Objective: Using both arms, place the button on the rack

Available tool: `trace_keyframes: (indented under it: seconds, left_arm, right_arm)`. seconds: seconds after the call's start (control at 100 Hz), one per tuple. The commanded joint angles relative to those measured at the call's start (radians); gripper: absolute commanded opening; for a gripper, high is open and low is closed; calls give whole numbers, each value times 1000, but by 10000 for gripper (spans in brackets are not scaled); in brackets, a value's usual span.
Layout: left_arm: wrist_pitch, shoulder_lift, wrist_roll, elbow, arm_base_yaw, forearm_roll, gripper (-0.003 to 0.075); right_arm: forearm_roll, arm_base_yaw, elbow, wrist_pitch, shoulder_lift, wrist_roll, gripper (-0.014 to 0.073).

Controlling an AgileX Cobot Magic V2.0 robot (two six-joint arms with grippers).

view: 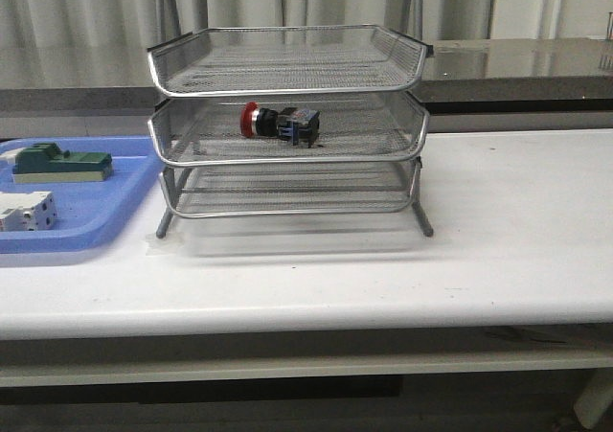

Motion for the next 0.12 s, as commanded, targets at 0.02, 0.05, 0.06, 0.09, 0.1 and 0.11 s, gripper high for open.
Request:
trace_keyframes:
  seconds: [0.02,0.05,0.06,0.09,0.1,0.11]
  left_arm:
    - [-81,-26,-11,33,2,-1,-20]
    - [-81,-26,-11,33,2,-1,-20]
    - [-81,-26,-11,33,2,-1,-20]
    - [-81,-26,-11,33,2,-1,-20]
    - [-81,-26,-11,33,2,-1,-20]
    - [-81,-26,-11,33,2,-1,-20]
  right_arm:
    - [-11,3,3,-74,-19,-7,-67]
    - [-11,3,3,-74,-19,-7,-67]
    - [-11,3,3,-74,-19,-7,-67]
    - [-11,3,3,-74,-19,-7,-67]
    - [-11,3,3,-74,-19,-7,-67]
    - [-11,3,3,-74,-19,-7,-67]
